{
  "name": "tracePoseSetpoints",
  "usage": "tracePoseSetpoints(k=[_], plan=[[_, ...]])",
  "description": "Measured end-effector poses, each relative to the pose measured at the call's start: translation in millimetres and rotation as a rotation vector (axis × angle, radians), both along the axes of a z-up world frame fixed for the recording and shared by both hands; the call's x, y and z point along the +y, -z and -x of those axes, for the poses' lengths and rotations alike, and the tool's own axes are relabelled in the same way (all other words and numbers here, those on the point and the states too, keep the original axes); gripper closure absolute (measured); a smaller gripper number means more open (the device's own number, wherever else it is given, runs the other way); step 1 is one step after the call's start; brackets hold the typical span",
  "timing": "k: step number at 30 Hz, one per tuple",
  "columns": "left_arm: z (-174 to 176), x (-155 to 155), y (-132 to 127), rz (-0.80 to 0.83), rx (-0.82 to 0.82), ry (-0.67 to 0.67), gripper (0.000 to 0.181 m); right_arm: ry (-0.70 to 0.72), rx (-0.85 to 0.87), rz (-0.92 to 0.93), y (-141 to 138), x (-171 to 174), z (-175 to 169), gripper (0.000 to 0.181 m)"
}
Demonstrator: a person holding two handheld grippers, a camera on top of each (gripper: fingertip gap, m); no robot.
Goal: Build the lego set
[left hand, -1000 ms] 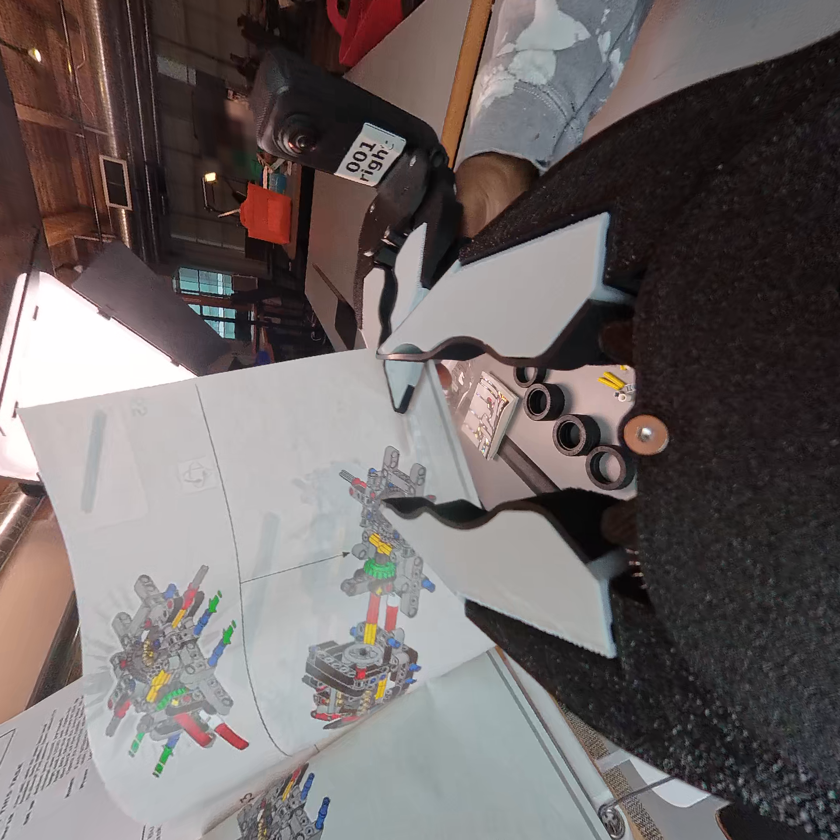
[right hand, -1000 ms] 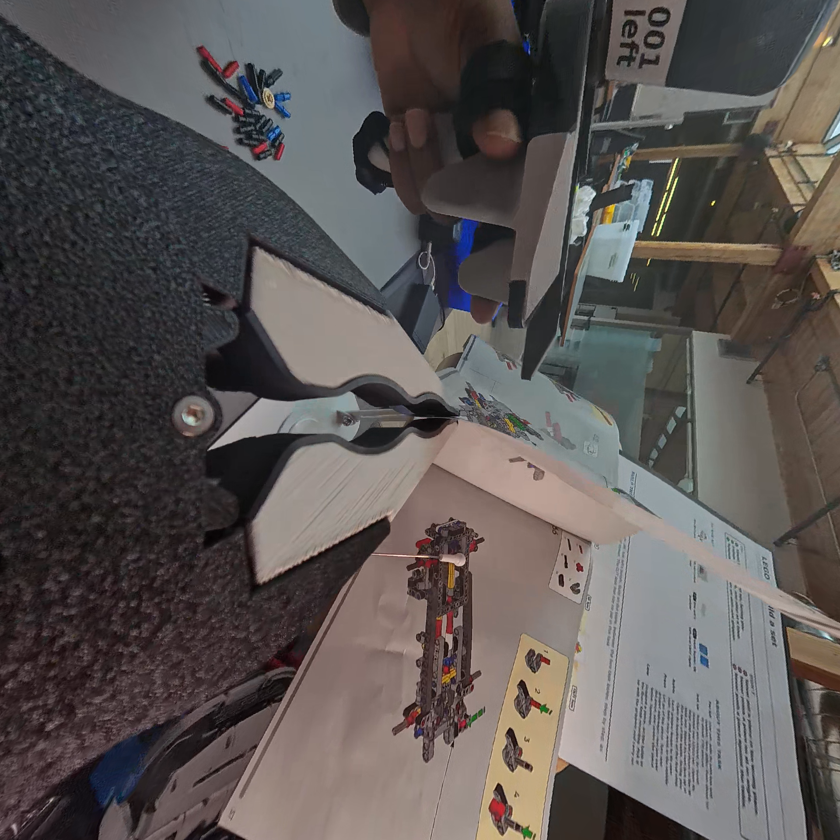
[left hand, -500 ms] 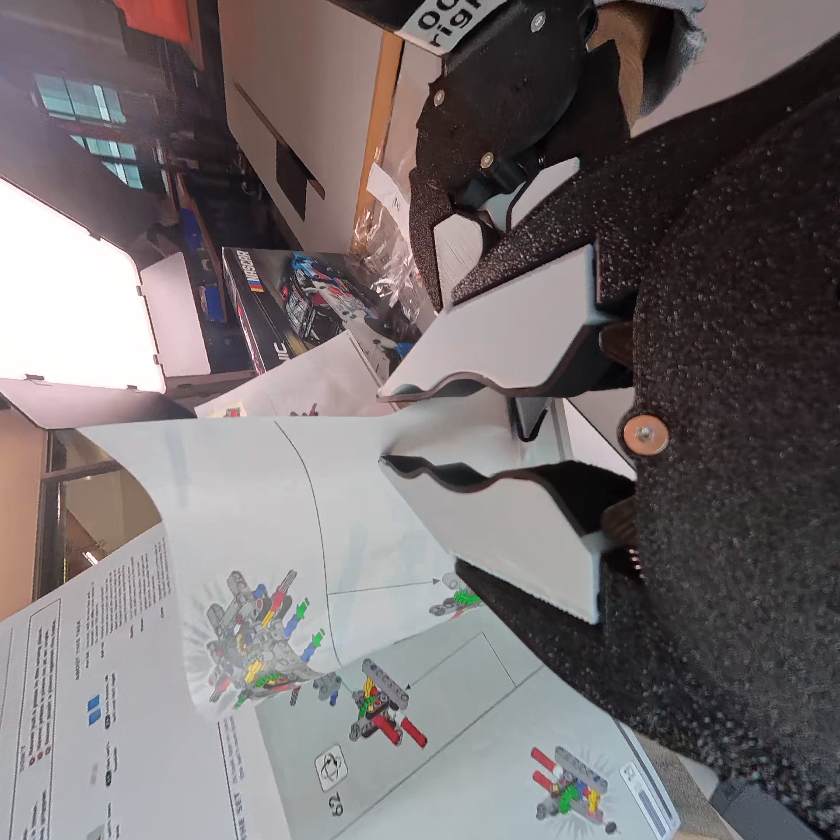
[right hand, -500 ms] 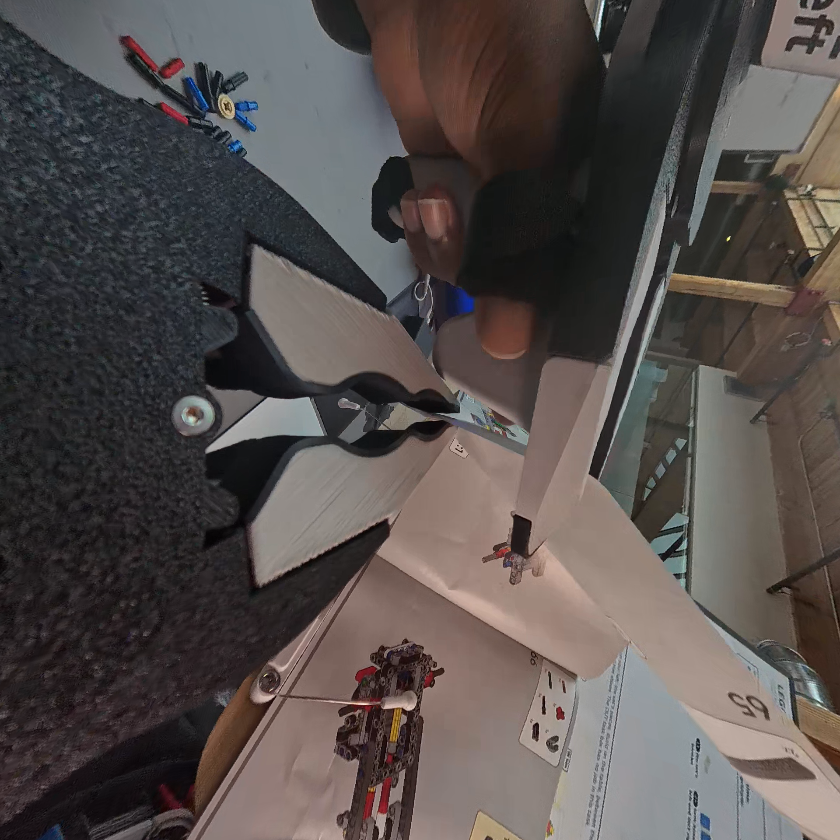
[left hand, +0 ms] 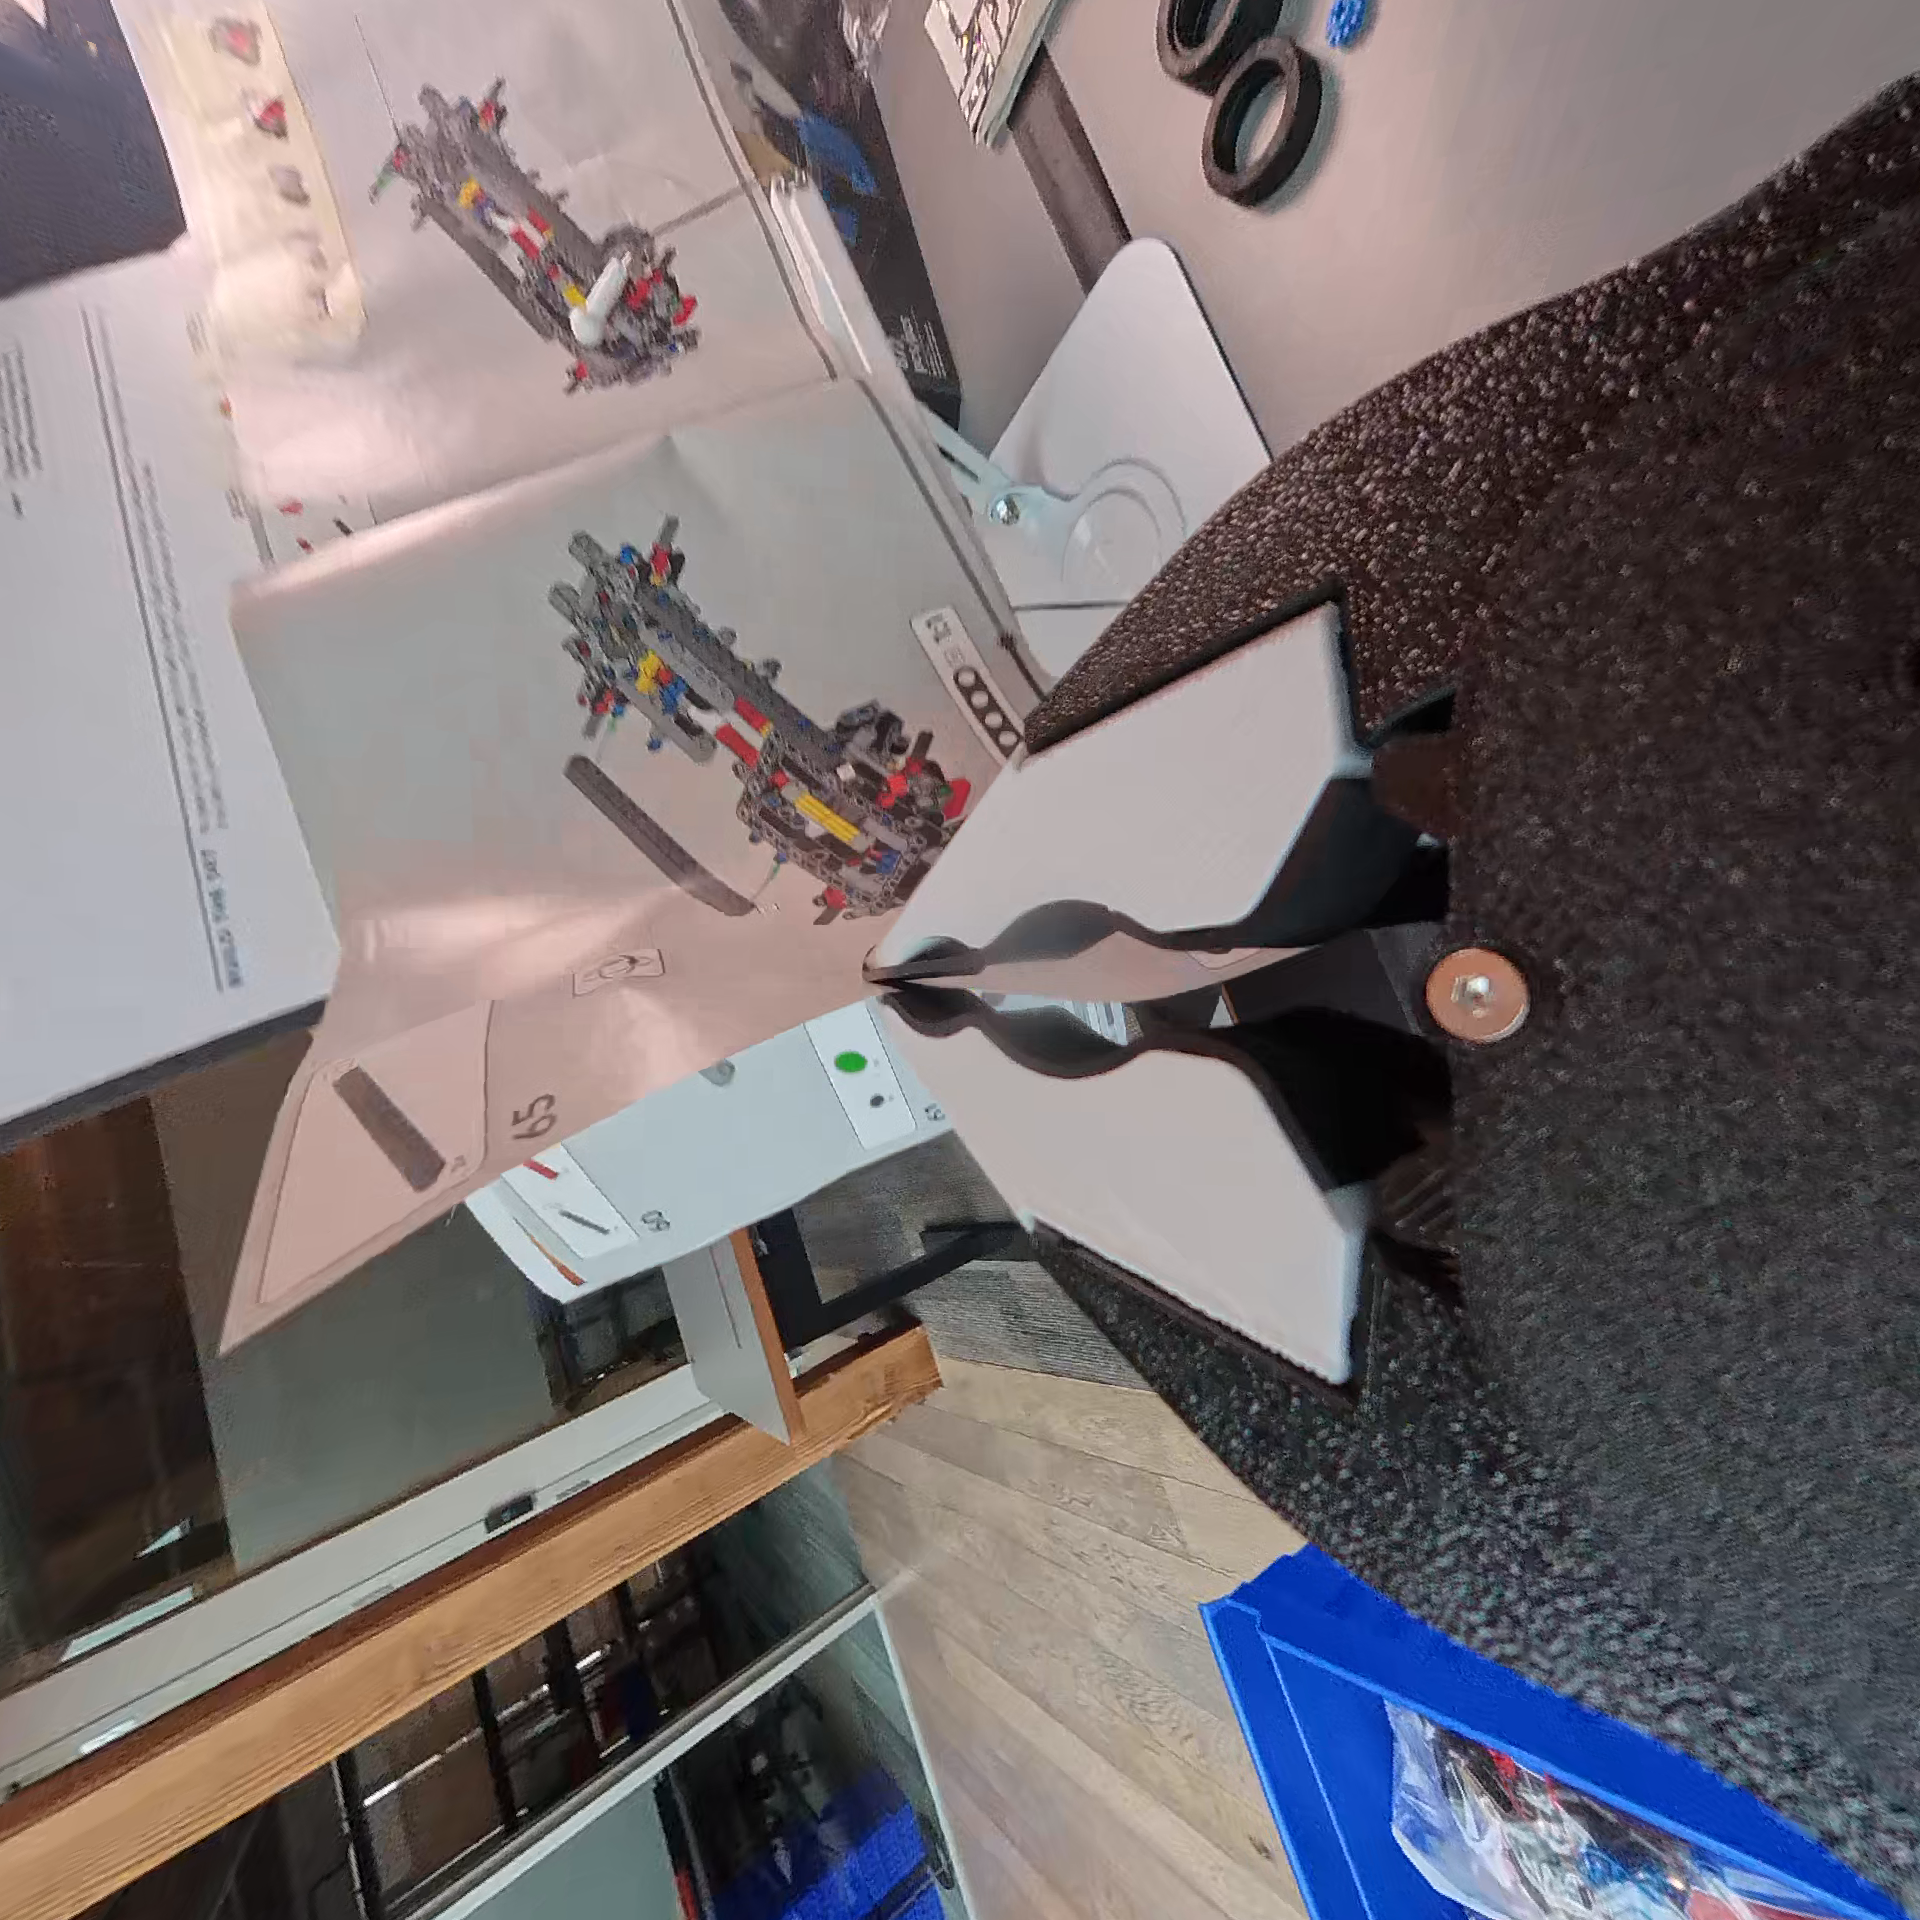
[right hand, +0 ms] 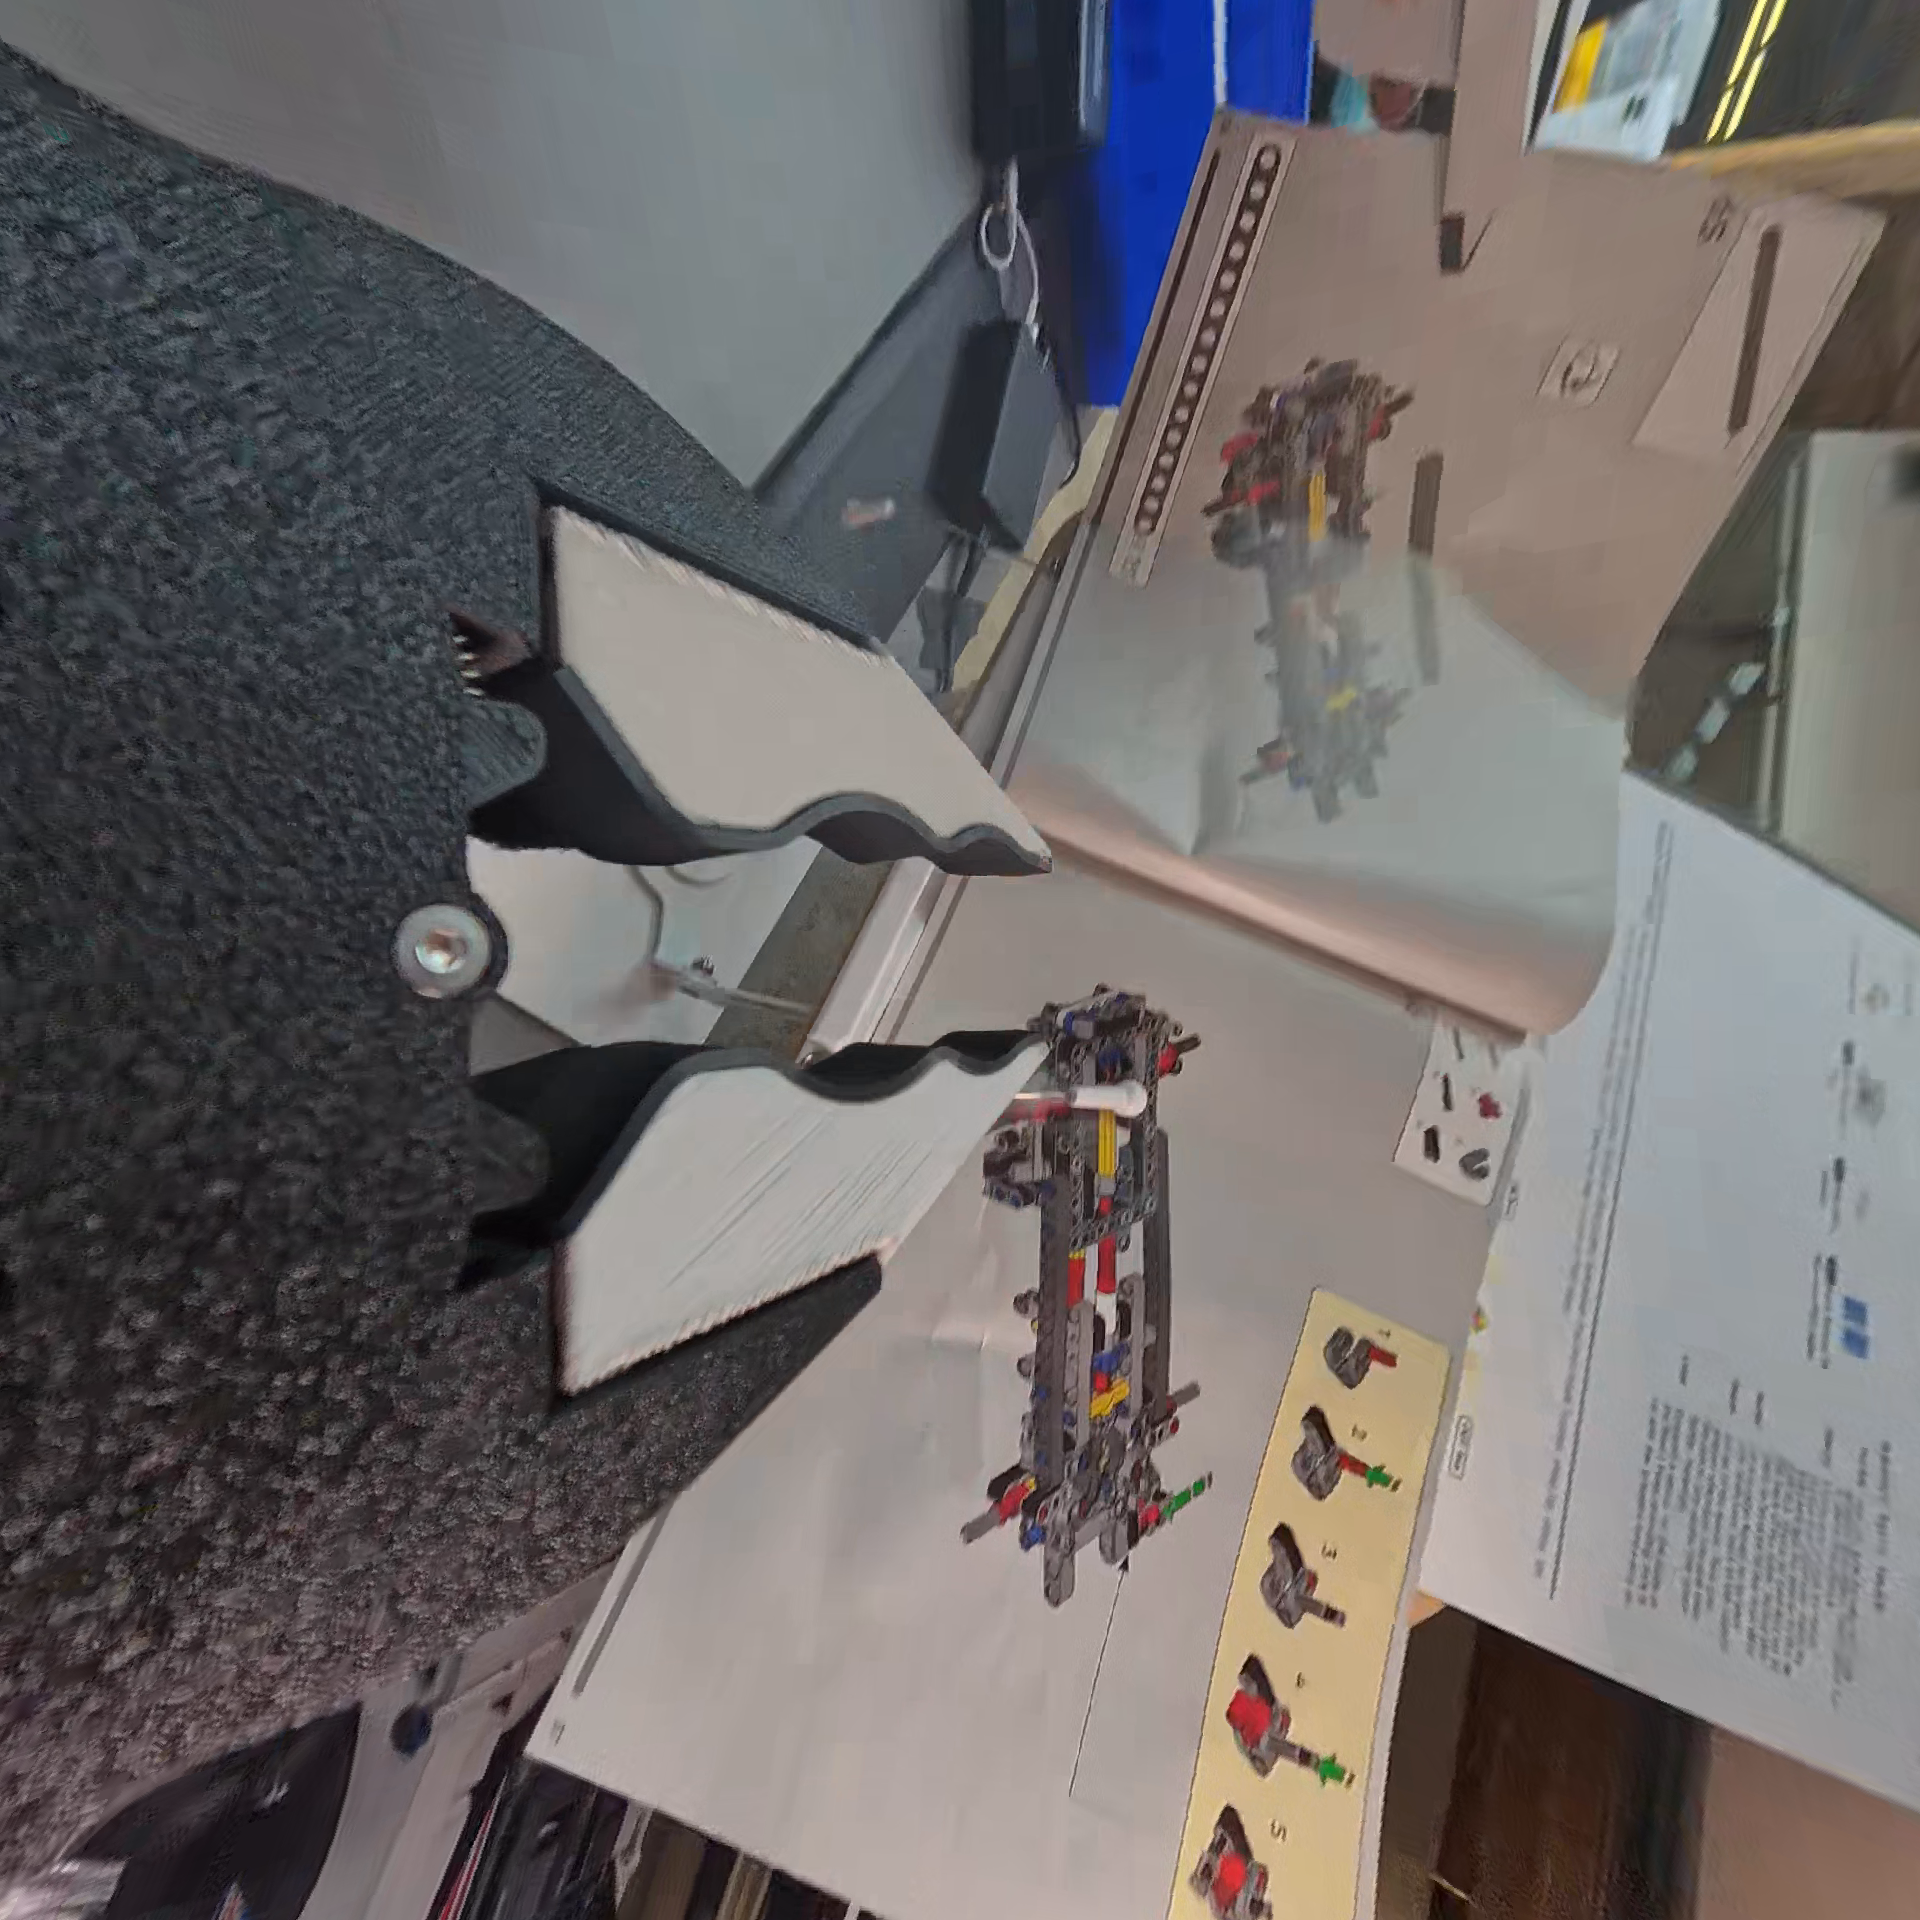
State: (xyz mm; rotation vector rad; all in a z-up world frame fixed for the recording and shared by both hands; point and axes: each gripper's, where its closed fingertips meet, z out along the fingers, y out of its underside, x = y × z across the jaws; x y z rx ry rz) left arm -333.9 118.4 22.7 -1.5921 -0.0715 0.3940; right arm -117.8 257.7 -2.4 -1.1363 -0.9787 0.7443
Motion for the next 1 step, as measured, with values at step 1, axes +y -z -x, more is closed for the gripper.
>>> tracePoseSetpoints(k=[1], plan=[[13.1, 4.1, 4.2, 0.016, -0.009, -0.012, 0.18, 0.035, -0.029, 0.008, 3.1, 16.8, 4.0, 0.152]])
